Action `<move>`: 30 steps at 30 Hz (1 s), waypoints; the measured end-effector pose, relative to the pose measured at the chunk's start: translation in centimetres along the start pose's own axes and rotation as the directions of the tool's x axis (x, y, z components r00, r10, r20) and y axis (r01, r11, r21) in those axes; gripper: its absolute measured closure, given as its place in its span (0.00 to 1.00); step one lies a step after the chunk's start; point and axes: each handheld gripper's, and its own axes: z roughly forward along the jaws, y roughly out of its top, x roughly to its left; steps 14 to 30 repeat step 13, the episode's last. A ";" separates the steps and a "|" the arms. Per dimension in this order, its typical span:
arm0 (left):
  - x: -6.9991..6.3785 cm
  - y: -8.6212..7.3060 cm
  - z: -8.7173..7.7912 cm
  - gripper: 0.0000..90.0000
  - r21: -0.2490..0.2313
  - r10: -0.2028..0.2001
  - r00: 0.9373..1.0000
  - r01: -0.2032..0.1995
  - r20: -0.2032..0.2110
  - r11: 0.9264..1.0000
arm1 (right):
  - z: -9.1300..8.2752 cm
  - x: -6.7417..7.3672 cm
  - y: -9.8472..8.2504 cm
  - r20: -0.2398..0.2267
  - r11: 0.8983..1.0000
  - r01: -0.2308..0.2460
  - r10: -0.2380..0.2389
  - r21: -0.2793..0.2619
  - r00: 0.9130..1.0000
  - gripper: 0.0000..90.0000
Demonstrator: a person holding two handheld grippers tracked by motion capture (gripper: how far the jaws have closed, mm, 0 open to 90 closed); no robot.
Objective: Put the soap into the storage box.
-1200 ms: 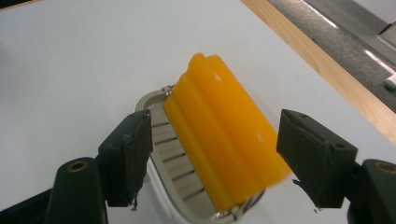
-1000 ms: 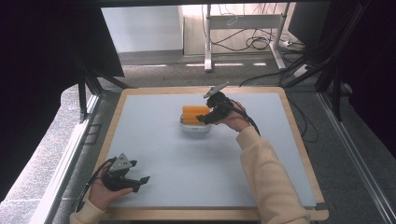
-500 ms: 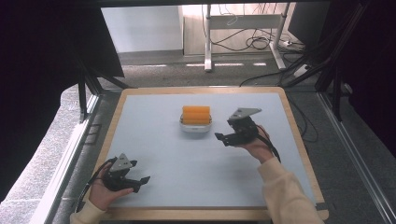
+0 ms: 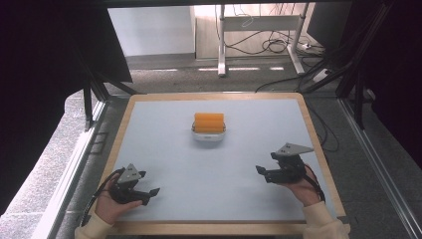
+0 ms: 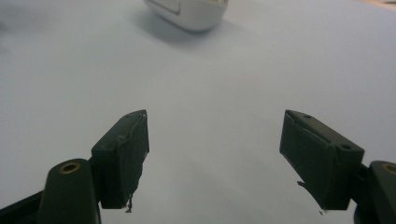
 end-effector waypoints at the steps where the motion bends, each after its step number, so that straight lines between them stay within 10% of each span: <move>1: 0.0 0.0 0.0 0.20 0.000 0.000 1.000 0.000 0.000 1.000 | 0.1 -0.1 -0.6 0.001 1.000 -0.007 0.007 0.011 1.000 0.27; 30: 0.1 0.3 -0.2 0.21 -0.011 -0.006 1.000 0.006 -0.014 1.000 | 0.6 -0.2 -1.0 0.020 1.000 -0.009 0.009 -0.004 1.000 0.26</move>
